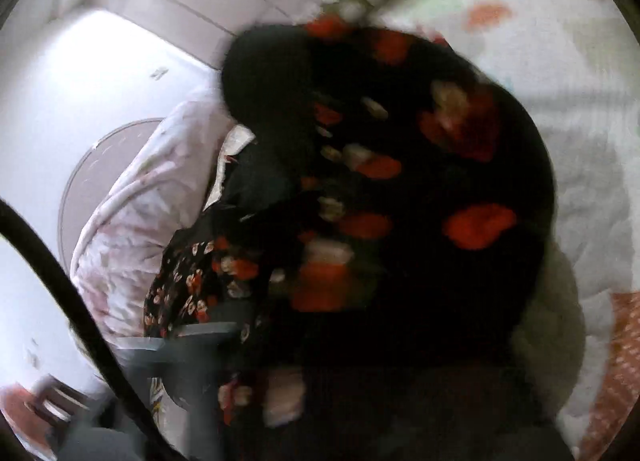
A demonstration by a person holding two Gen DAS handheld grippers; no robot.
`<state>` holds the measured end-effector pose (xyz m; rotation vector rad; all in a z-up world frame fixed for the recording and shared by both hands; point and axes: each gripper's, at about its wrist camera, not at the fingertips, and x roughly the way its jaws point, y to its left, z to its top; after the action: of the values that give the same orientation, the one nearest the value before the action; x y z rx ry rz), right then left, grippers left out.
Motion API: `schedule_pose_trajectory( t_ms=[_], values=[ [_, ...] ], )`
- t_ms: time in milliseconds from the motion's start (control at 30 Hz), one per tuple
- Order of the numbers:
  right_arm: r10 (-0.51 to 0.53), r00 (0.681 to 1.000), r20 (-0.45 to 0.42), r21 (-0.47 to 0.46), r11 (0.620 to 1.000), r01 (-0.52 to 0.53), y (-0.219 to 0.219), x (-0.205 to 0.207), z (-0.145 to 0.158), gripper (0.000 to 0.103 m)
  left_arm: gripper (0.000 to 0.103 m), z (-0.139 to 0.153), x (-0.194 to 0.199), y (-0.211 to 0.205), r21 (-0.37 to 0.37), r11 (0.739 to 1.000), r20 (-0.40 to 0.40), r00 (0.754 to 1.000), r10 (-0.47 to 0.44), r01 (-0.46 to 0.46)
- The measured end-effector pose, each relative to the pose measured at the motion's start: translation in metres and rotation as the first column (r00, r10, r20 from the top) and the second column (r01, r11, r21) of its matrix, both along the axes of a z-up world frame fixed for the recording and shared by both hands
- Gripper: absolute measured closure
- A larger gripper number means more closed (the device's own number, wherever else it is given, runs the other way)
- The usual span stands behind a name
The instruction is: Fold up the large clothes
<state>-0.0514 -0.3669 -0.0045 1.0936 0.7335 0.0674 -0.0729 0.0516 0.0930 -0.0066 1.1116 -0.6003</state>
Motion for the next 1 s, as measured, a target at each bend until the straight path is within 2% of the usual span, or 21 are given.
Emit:
schedule_pose_trajectory(
  t_ms=[33, 233, 367, 467, 533, 567, 600, 667, 800, 900, 933, 1000],
  values=[
    [-0.018, 1.0, 0.016, 0.034, 0.999, 0.018, -0.007, -0.006, 0.001, 0.077, 0.028, 0.002, 0.0, 0.0, 0.005, 1.0, 0.007, 1.0, 0.002, -0.002],
    [0.016, 1.0, 0.021, -0.086, 0.996, -0.014, -0.014, -0.023, 0.035, 0.082, 0.028, 0.01, 0.0, -0.004, 0.013, 1.0, 0.023, 1.0, 0.014, -0.014],
    [-0.043, 0.998, 0.036, -0.087, 0.995, 0.046, -0.046, -0.049, 0.045, 0.082, 0.028, 0.011, -0.003, -0.013, 0.016, 1.0, 0.027, 1.0, -0.007, 0.006],
    [-0.087, 0.996, 0.008, -0.103, 0.991, 0.087, -0.073, -0.074, 0.04, 0.081, 0.028, 0.01, -0.003, -0.021, 0.015, 1.0, 0.03, 0.999, -0.026, 0.025],
    [-0.086, 0.995, -0.052, -0.115, 0.99, 0.08, -0.082, -0.081, 0.028, 0.074, 0.028, 0.009, 0.002, -0.029, 0.017, 0.999, 0.026, 0.999, -0.035, 0.035],
    [-0.091, 0.992, -0.083, -0.127, 0.989, 0.08, -0.083, -0.082, 0.023, 0.067, 0.028, 0.011, 0.007, -0.036, 0.015, 0.999, 0.032, 0.999, -0.041, 0.04],
    [-0.097, 0.991, -0.093, -0.136, 0.987, 0.083, -0.087, -0.089, 0.023, 0.061, 0.028, 0.013, 0.01, -0.04, 0.014, 0.999, 0.04, 0.998, -0.043, 0.043],
    [-0.113, 0.991, -0.077, -0.175, 0.98, 0.099, -0.088, -0.1, 0.034, 0.059, 0.028, 0.026, 0.019, -0.053, 0.02, 0.999, 0.088, 0.995, -0.049, 0.048],
    [-0.146, 0.989, -0.037, -0.325, 0.937, 0.126, -0.099, -0.137, 0.076, 0.058, 0.028, 0.044, 0.041, -0.067, 0.046, 0.998, 0.155, 0.986, -0.056, 0.05],
    [-0.146, 0.989, -0.017, -0.479, 0.87, 0.12, -0.085, -0.145, 0.113, 0.056, 0.028, 0.049, 0.067, -0.08, 0.088, 0.995, 0.205, 0.976, -0.067, 0.05],
    [-0.126, 0.992, 0.004, -0.511, 0.852, 0.11, -0.078, -0.143, 0.126, 0.056, 0.028, 0.048, 0.08, -0.085, 0.103, 0.994, 0.212, 0.975, -0.062, 0.041],
    [-0.102, 0.994, 0.047, -0.525, 0.844, 0.111, -0.069, -0.14, 0.14, 0.056, 0.028, 0.04, 0.1, -0.093, 0.114, 0.993, 0.201, 0.979, -0.044, 0.021]
  ],
)
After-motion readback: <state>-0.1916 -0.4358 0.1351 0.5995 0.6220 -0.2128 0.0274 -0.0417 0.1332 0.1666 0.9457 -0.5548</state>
